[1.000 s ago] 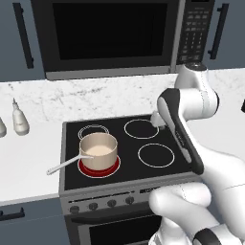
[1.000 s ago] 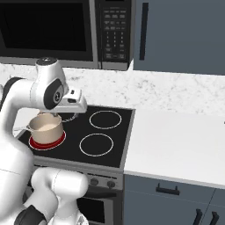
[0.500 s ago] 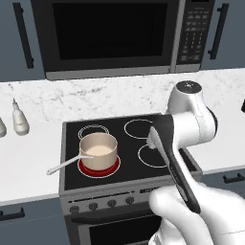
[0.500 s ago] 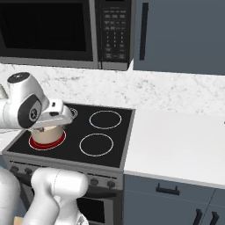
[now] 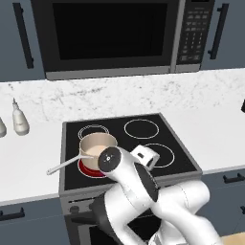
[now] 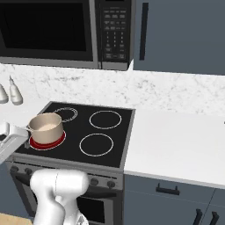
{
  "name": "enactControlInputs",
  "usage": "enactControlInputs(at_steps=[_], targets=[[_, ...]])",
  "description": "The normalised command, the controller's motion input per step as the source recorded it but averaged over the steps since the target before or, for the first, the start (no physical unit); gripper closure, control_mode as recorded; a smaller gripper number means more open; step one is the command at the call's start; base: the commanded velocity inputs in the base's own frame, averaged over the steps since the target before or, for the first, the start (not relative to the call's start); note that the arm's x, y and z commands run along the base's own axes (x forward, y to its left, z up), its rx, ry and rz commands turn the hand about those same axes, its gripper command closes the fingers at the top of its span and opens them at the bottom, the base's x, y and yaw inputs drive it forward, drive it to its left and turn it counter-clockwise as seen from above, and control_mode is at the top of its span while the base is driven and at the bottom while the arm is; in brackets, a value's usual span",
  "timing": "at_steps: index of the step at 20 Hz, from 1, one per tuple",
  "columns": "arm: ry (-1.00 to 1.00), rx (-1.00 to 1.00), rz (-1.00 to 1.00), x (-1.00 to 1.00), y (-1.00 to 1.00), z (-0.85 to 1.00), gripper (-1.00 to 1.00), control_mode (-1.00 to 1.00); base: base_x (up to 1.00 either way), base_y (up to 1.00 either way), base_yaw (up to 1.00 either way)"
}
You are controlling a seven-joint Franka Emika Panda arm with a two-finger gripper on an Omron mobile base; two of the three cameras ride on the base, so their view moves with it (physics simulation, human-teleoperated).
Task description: Turn off the front left burner of the stove.
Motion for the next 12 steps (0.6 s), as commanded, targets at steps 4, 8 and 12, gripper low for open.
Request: enactControlInputs(at_steps=[4, 8, 12], targets=[[-0.19, -0.44, 0.22, -0.81, 1.0, -0.92, -1.0, -1.0, 0.0, 0.0, 0.0], [-0.14, -0.44, 0.2, -0.55, 1.0, -0.93, -1.0, -1.0, 0.0, 0.0, 0.0], [-0.04, -0.26, 0.08, 0.01, 0.9, -0.78, -1.0, -1.0, 0.0, 0.0, 0.0]])
